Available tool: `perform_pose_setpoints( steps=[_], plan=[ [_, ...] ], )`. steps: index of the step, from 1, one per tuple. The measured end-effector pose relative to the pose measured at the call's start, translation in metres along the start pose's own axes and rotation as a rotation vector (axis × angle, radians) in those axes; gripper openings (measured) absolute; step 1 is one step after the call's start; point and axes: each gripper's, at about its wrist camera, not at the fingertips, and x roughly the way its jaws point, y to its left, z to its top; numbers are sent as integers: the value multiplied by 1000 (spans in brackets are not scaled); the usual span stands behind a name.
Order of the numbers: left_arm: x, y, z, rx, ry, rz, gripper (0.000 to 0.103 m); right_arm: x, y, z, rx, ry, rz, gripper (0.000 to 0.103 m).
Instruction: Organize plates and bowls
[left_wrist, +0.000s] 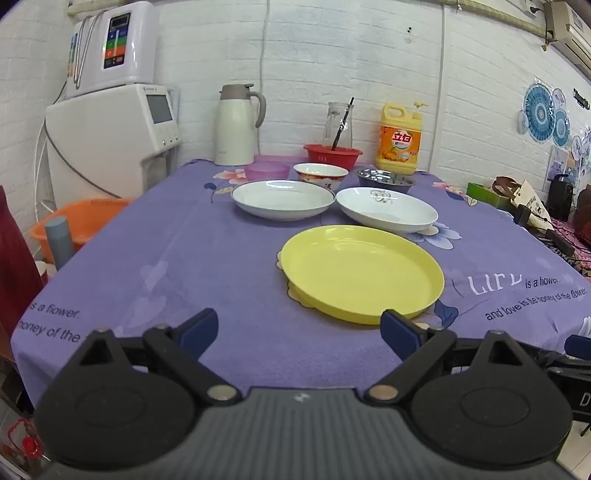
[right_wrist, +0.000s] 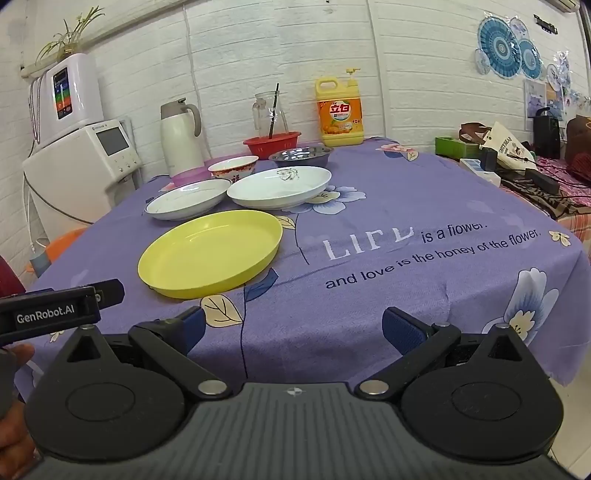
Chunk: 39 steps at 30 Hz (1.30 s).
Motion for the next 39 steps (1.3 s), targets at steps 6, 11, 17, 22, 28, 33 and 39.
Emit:
perform_pose_setpoints(
  steps=[6, 11, 17, 22, 28, 33, 39],
  plan=[
    [1, 1, 1, -9, 0, -7, 93, 0, -1, -1, -2, 1, 2, 103],
    [0, 2, 1, -15, 1, -24, 93, 1, 0, -1, -6, 1, 1, 103],
    [1, 5, 0, -27, -2, -46, 93, 3, 1, -3, -9, 7, 0, 103],
    [1, 7, -1, -35, 0, -55, 93, 4, 1, -4, -9, 12, 0, 103],
    [1, 7, -1, -36, -2, -57, 93, 5, 1, -3, -9, 12, 0, 103],
    [2, 7, -2, -36, 4, -57, 93, 4, 1, -3, -12, 12, 0, 103],
    [3, 8, -2, -41, 7, -56, 93, 5, 0, -3, -13, 11, -2, 103]
  ],
)
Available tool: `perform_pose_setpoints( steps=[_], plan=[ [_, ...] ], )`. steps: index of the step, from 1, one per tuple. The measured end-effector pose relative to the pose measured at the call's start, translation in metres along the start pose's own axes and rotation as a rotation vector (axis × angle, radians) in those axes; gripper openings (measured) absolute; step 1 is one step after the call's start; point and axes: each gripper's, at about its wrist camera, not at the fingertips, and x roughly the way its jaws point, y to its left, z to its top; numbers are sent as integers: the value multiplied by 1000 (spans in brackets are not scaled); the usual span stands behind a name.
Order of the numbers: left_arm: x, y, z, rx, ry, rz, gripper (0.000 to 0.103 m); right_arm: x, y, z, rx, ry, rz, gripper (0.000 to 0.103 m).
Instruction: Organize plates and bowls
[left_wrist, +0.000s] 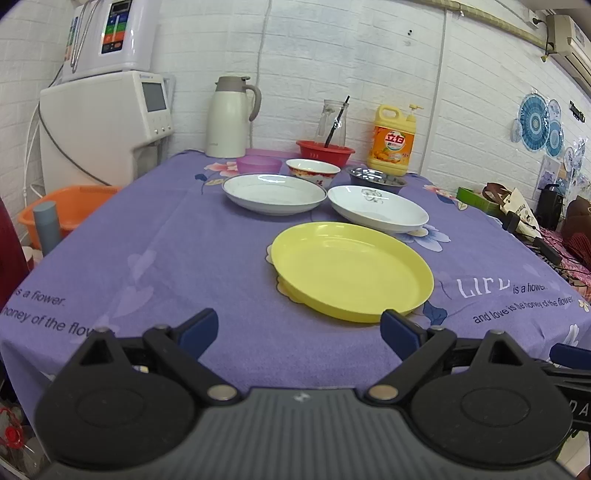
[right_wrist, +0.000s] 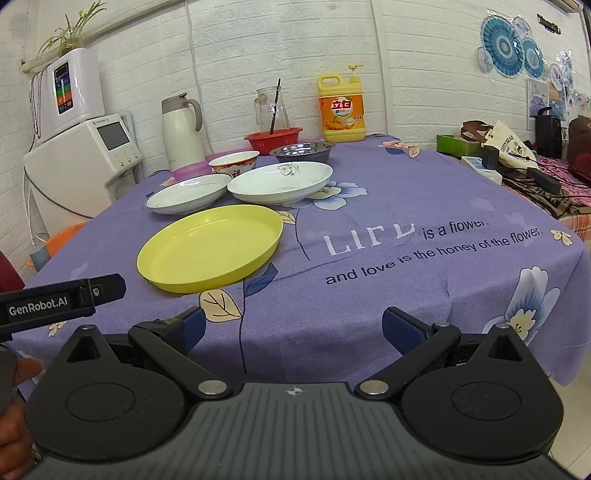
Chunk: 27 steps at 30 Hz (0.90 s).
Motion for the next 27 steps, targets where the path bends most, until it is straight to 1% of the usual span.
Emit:
perform_pose_setpoints(
  steps=[14, 17, 19, 20, 22, 25, 27],
  plan=[
    [3, 3, 0, -13, 11, -1, 93, 1, -1, -1, 2, 5, 9, 103],
    [8, 12, 6, -50, 3, -18, 93, -1, -3, -4, 6, -27, 48, 103],
    [17, 20, 13, -96, 3, -20, 93, -1, -7, -8, 4, -41, 76, 103],
    [24, 22, 17, -114, 11, -17, 93, 0, -8, -8, 4, -34, 85, 103],
    [39, 24, 25, -137, 49, -6, 93, 4, -11, -7, 13, -20, 99, 103],
    [61, 25, 35, -148, 86, 2, 93, 10, -17, -2, 25, -20, 111, 103],
    [74, 25, 41, -139, 106, 11, 93, 20, -17, 6, 23, -4, 98, 103]
  ],
)
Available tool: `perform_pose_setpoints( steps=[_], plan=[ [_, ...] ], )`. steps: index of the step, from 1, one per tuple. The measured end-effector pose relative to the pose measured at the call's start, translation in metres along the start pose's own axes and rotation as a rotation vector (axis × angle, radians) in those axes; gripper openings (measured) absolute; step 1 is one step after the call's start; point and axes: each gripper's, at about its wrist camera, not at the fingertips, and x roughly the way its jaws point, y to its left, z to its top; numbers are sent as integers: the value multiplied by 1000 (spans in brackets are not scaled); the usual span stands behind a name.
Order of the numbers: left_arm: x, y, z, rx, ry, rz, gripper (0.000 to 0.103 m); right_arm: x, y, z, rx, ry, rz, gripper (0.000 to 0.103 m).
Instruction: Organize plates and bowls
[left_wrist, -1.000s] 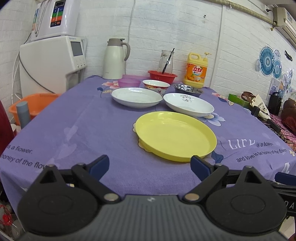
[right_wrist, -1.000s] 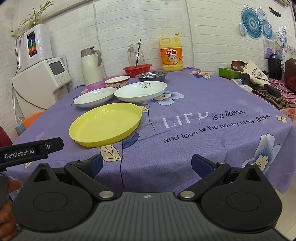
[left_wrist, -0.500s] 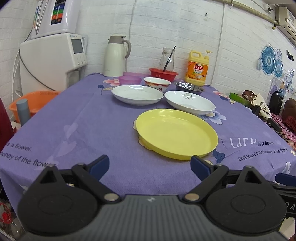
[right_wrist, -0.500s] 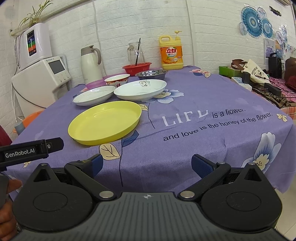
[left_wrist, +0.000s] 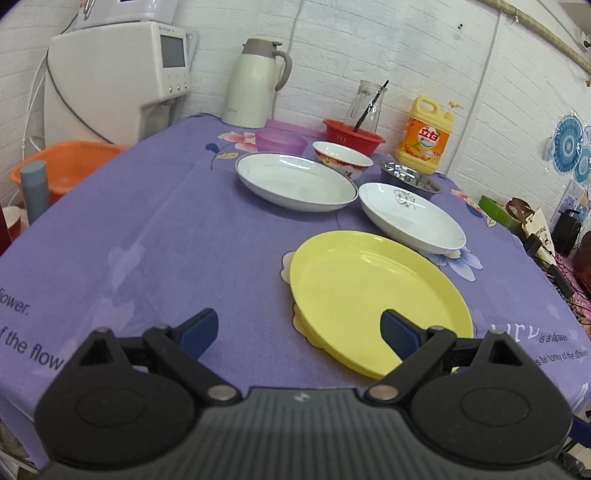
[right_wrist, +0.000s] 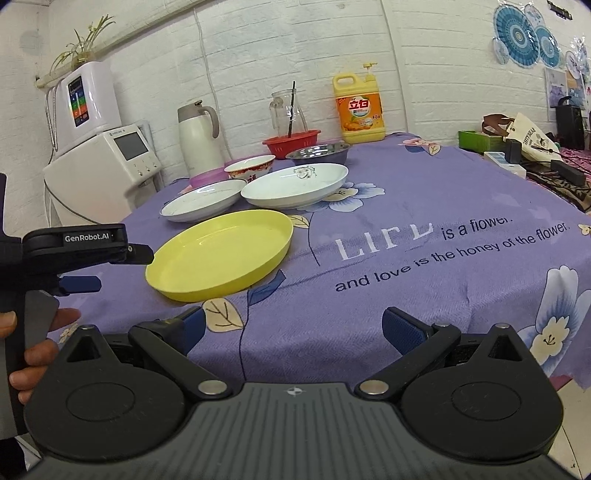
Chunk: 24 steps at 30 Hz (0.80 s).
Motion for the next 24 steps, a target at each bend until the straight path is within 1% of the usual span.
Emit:
perform_pose_setpoints(
  steps=[3, 6, 10, 12, 16, 20, 24],
  plan=[
    [13, 3, 10, 5, 14, 2, 93, 23, 3, 20, -29, 26, -13, 103],
    [25, 9, 19, 2, 33, -15, 93, 54, 8, 42, -75, 36, -36, 103],
    [42, 12, 31, 16, 58, -37, 93, 96, 9, 65, -104, 77, -51, 103],
    [52, 11, 35, 18, 81, -46, 93, 113, 11, 69, -121, 109, -52, 103],
    [74, 6, 39, 36, 154, -62, 93, 137, 17, 68, -169, 185, -49, 103],
    [83, -3, 41, 105, 156, -38, 93, 150, 20, 66, -192, 244, -32, 103],
    [85, -7, 37, 164, 150, -15, 93, 150, 17, 67, -189, 226, -14, 103]
  ],
)
